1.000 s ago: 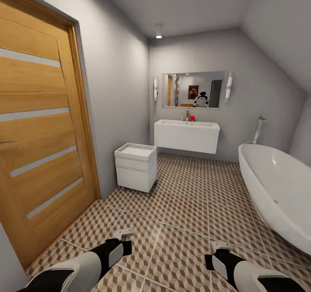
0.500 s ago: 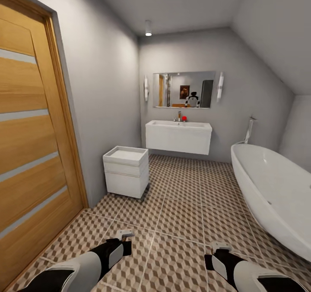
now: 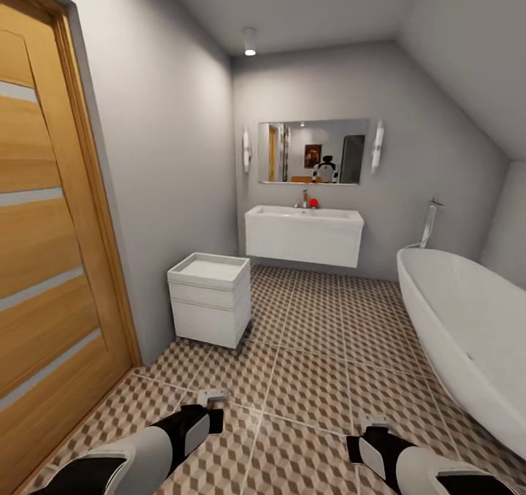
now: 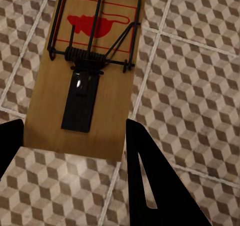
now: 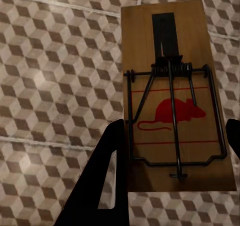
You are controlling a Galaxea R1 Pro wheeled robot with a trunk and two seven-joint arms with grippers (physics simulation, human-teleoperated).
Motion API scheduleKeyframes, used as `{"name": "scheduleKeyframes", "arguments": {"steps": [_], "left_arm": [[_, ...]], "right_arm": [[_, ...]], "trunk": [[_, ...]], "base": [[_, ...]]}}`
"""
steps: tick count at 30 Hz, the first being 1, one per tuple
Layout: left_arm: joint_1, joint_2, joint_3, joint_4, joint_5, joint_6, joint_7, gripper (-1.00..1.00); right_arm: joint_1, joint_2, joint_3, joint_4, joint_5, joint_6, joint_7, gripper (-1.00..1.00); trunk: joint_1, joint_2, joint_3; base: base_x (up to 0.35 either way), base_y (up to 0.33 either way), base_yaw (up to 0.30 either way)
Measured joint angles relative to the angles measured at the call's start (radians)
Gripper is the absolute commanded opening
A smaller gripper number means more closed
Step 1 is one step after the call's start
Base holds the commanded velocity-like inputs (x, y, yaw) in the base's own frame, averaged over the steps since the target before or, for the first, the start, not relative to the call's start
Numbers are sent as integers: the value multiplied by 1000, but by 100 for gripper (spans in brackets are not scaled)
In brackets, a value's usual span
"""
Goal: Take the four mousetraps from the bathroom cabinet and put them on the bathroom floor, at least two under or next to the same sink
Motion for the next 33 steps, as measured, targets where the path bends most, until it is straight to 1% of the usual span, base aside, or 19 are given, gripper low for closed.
{"name": "scheduleKeyframes", "arguments": {"steps": [6,10,17,24,33], "left_arm": [[0,0,0,0,0,-1,0,-100],[0,0,1,0,0,-2,1,-100],[0,1,0,0,0,-2,2,-100],[0,1,-1,0,0,-2,2,-100],[0,0,0,0,0,-2,2,-100]], "right_arm": [[0,0,-1,0,-15,1,-3,-100],[0,0,-2,0,-23,2,-7,-100],[0,0,-2,0,-24,1,-8,-100],[0,1,-2,0,-24,2,-9,-100],[0,1,-2,0,-24,1,-9,-100]], "trunk": [[0,0,3],[0,0,4],[0,0,4],[0,0,4],[0,0,4]], "base": [[323,0,-168],[323,0,-50],[323,0,-6],[323,0,-163],[324,0,-23]]}}
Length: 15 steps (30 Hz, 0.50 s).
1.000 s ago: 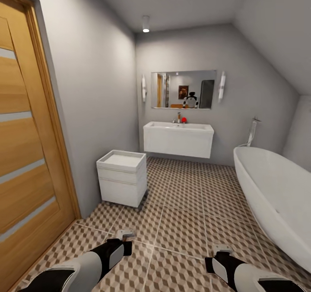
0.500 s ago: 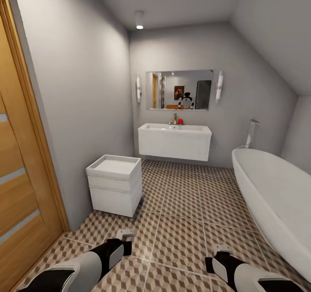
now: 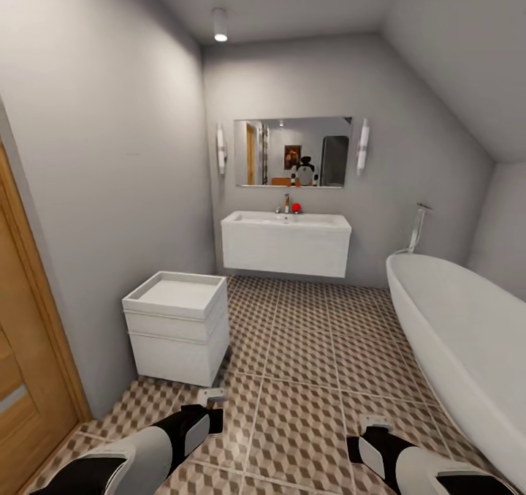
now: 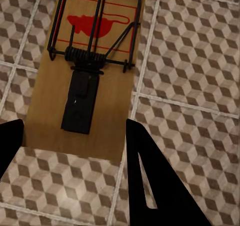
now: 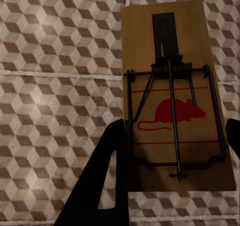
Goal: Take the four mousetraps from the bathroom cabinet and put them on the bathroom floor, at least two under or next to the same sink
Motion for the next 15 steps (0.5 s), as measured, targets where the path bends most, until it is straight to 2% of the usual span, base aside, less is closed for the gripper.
{"name": "scheduleKeyframes", "arguments": {"steps": [3,9,15], "left_arm": [[0,0,0,0,0,0,0,-100],[0,0,0,0,0,0,0,-100],[0,0,0,0,0,0,0,-100]], "right_arm": [[0,0,0,0,0,-1,0,-100],[0,1,0,0,0,-1,0,-100],[0,1,0,0,0,-1,0,-100]], "trunk": [[0,0,0],[0,0,1],[0,0,2]], "base": [[324,0,-4],[324,0,-165],[324,0,-61]]}}
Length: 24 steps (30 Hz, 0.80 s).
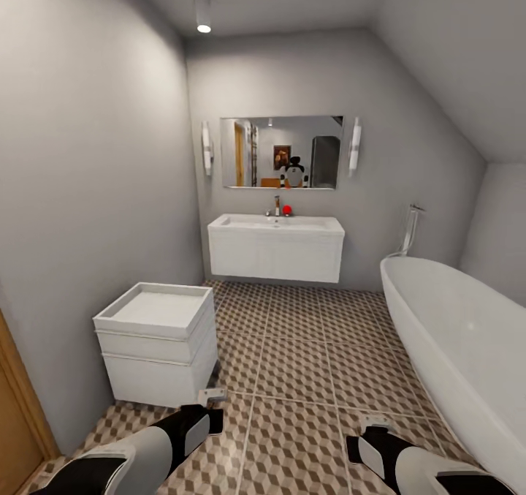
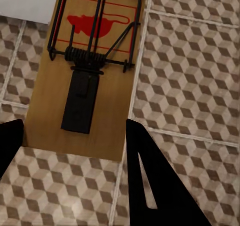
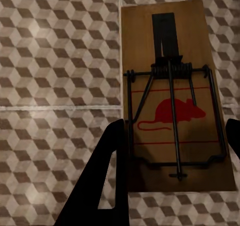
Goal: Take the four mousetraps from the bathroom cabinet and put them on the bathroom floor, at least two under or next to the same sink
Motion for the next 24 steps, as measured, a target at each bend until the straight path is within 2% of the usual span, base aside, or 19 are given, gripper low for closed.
{"name": "scheduleKeyframes", "arguments": {"steps": [5,21,24], "left_arm": [[0,0,0,0,0,0,0,-100],[0,0,0,0,0,-2,-1,-100],[0,0,0,0,0,-2,0,-100]], "right_arm": [[0,0,0,0,0,-1,1,-100],[0,2,0,0,-1,1,3,-100],[0,1,0,0,-1,1,2,-100]], "trunk": [[0,0,1],[0,0,11],[0,0,12]], "base": [[324,0,-92],[324,0,-259],[323,0,-141]]}}
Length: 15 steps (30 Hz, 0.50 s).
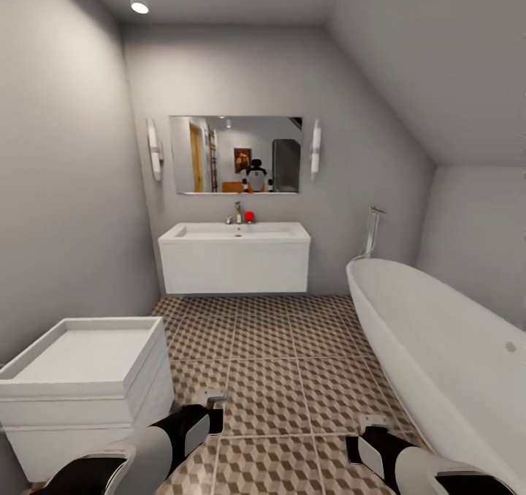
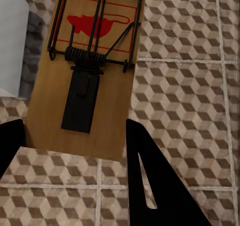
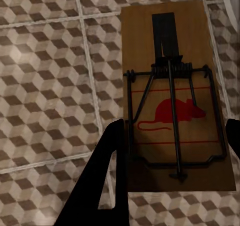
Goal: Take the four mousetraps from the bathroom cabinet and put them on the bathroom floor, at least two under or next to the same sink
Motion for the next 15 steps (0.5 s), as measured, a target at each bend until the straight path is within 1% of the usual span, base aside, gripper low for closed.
{"name": "scheduleKeyframes", "arguments": {"steps": [15], "left_arm": [[0,2,1,0,1,3,0,-100]], "right_arm": [[0,2,0,0,1,-1,0,-100]], "trunk": [[0,0,0]], "base": [[324,0,-7]]}}
